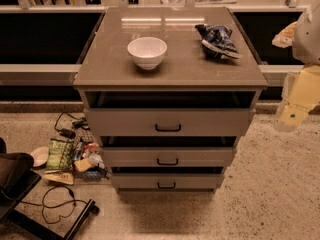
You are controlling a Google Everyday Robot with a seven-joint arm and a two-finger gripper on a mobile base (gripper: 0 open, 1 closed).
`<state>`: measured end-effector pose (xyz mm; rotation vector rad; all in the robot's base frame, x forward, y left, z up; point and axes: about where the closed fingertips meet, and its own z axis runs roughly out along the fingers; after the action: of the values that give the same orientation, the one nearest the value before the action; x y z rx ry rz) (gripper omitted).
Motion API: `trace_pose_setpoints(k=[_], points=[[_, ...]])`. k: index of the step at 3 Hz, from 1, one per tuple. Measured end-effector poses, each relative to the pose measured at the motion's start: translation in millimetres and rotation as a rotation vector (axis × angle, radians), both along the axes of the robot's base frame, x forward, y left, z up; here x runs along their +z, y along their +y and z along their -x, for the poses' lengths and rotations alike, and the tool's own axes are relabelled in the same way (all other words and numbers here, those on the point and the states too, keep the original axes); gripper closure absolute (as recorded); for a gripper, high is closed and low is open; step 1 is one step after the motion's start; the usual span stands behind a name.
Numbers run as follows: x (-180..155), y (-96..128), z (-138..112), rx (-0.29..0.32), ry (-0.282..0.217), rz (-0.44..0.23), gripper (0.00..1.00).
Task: Open bottom drawer
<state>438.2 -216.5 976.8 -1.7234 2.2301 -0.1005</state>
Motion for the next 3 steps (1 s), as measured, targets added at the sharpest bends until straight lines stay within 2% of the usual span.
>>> trace_pose_setpoints(k=[1, 2, 3], points=[[-0.1, 0.0, 0.0, 0.000, 0.000, 0.000, 0.00], [-21.9, -3.6, -0.2, -0.035, 0.000, 0.028, 0.00], [-79.4, -7.2, -0.8, -0.085, 0.002, 0.059, 0.00]])
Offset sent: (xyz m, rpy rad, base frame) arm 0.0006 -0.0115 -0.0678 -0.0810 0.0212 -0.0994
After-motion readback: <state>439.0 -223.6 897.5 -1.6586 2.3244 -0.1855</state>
